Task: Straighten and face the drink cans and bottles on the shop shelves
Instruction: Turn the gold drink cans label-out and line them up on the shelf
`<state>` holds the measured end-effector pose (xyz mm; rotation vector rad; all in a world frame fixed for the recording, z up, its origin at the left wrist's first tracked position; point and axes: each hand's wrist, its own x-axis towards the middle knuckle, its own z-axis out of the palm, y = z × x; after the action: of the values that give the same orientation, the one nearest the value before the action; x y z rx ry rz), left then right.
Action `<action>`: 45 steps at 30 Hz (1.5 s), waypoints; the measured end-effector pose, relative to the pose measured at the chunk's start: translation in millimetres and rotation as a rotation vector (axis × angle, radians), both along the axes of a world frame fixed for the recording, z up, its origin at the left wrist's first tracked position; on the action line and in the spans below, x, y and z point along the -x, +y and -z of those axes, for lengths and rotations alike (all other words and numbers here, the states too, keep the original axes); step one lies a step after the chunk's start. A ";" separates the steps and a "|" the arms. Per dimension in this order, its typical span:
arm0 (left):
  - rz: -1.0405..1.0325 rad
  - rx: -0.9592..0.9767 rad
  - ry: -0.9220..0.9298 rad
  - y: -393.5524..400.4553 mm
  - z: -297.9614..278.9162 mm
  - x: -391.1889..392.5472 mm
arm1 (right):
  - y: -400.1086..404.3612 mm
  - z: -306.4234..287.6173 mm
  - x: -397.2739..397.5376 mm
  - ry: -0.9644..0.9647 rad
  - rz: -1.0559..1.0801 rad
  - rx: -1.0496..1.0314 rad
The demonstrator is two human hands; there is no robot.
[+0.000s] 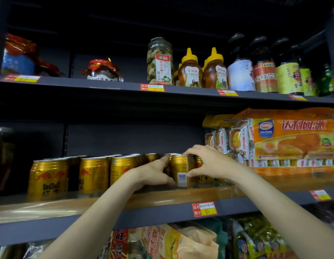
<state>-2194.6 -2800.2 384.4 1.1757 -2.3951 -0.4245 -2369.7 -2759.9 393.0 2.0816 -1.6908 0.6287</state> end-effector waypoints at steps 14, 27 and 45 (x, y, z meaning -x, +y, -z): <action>-0.107 0.749 0.033 9.4 -11.6 -41.8 | 2.8 7.4 -13.0 0.055 0.091 0.017; -0.308 0.516 -0.450 -11.6 -28.5 -93.9 | -72.1 -56.2 -89.0 0.099 -0.106 -0.218; -0.211 0.628 -0.437 -25.6 -18.4 -102.3 | -187.7 -74.5 -92.7 0.154 0.101 -0.315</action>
<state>-2092.3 -2825.8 402.8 1.2733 -2.4176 0.6730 -2276.9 -2947.6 467.6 2.1674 -1.8882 0.1731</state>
